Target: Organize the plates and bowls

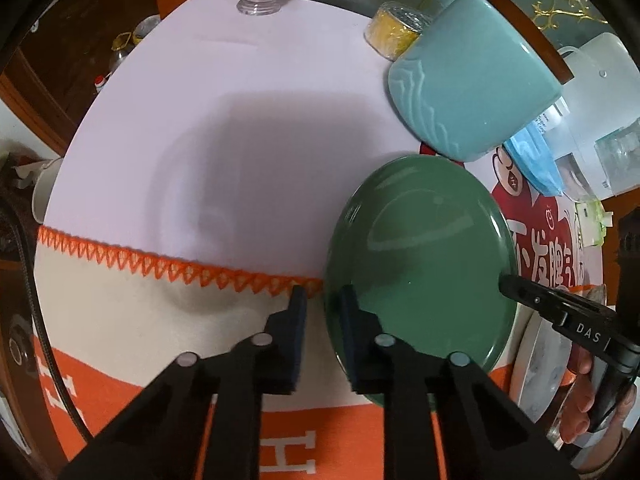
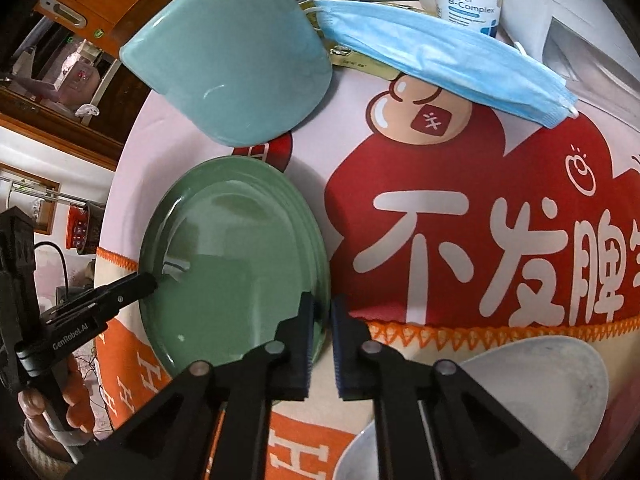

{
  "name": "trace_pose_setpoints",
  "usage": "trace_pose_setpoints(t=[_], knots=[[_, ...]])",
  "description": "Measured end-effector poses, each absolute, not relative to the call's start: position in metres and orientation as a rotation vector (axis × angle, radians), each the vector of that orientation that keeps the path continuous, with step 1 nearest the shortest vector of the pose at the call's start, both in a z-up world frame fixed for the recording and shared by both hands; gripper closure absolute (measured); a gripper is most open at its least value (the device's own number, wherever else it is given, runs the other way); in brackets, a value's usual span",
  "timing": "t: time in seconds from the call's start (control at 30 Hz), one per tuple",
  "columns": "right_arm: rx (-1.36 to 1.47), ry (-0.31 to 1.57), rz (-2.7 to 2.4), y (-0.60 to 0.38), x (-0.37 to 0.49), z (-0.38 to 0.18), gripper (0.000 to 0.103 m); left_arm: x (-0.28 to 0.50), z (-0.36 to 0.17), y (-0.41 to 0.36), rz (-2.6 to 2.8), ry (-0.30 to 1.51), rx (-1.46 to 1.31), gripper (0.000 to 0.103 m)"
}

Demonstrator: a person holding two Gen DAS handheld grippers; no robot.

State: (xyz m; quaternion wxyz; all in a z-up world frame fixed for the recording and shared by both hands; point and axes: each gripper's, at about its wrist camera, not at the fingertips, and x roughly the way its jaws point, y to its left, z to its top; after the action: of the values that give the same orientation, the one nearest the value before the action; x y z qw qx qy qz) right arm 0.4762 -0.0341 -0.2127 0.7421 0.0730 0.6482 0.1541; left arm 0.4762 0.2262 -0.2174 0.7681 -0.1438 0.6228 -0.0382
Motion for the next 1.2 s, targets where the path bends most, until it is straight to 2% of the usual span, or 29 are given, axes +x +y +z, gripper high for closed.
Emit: trace_pose_setpoints(t=[0.2, 0.77, 1.2], knots=[[0.161, 1.422, 0.334, -0.034, 0.476, -0.212, 0.095, 0.483, -0.217, 0.22, -0.115, 1.368, -0.274, 0.095], [0.152, 1.433, 0.361, -0.034, 0.472, -0.205, 0.097, 0.479, -0.214, 0.215, -0.129, 1.419, -0.223, 0.097], [0.148, 1.469, 0.356, -0.035, 0.447, -0.179, 0.098, 0.437, -0.191, 0.217, -0.117, 1.462, -0.225, 0.097]])
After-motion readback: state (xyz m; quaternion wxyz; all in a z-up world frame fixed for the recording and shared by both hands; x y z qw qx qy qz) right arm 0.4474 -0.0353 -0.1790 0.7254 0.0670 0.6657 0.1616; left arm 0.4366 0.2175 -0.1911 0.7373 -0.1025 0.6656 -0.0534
